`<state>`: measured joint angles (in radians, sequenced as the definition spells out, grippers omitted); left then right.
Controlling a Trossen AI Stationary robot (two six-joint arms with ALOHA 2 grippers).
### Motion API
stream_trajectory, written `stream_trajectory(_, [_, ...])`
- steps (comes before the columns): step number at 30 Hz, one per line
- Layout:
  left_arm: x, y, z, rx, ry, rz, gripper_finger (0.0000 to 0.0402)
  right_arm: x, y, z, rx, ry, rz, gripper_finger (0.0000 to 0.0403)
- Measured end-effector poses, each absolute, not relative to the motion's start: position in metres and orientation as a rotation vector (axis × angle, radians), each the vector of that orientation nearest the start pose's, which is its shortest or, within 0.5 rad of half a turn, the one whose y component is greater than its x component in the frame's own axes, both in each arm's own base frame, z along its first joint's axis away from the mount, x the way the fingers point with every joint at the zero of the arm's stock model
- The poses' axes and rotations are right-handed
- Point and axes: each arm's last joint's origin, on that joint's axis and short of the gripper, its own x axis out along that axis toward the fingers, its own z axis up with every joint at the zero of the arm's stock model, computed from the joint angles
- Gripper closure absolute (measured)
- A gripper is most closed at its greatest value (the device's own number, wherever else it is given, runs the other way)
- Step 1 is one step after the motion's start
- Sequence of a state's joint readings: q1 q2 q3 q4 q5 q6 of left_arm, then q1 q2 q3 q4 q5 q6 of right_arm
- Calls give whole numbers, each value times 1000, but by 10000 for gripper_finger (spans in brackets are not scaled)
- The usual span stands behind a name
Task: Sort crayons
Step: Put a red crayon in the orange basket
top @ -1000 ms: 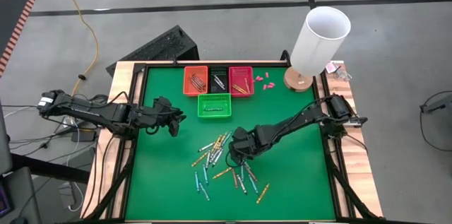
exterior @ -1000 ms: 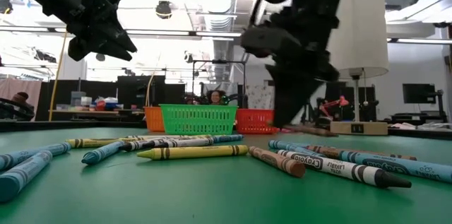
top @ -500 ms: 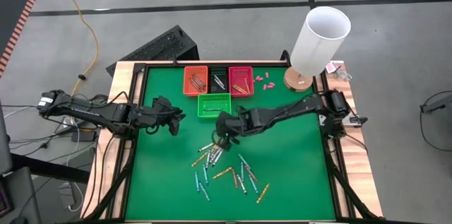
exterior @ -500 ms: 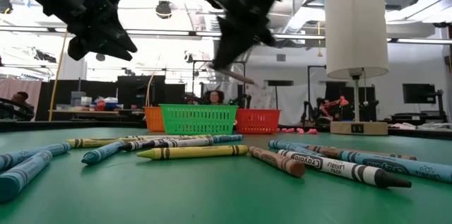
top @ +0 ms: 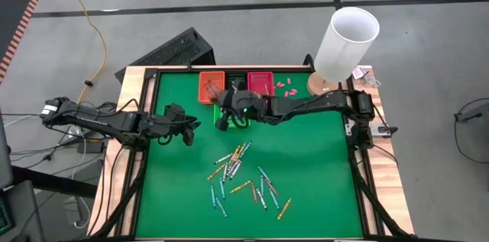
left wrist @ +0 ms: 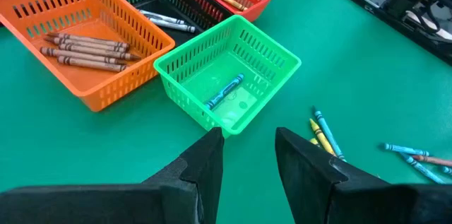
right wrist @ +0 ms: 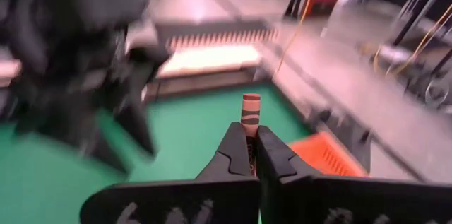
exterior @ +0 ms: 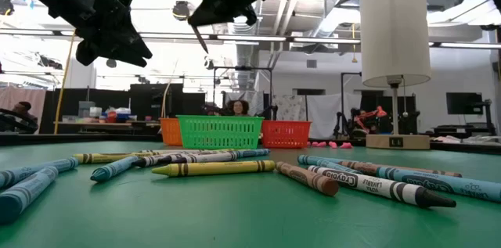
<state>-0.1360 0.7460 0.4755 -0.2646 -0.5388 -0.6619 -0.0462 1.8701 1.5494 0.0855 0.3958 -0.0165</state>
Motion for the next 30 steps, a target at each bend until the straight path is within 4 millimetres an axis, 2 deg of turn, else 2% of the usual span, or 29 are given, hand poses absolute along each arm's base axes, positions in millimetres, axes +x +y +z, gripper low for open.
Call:
stream_trajectory(4, [159, -7, 228, -460, 356, 541, 283, 440, -54, 313, -54, 103, -462, 402])
stream_trajectory(10, [158, -6, 228, -453, 349, 557, 283, 442, -84, 311, -19, 7, -435, 402])
stream_trajectory(17, [158, -6, 228, -451, 347, 563, 283, 462, -104, 275, -18, -53, -421, 402])
stream_trajectory(22, [158, -6, 228, -449, 351, 563, 283, 468, -123, 245, 24, -30, -454, 402])
stream_trajectory(30, [158, -6, 227, -448, 355, 564, 283, 463, -152, 232, 126, -3, -516, 397])
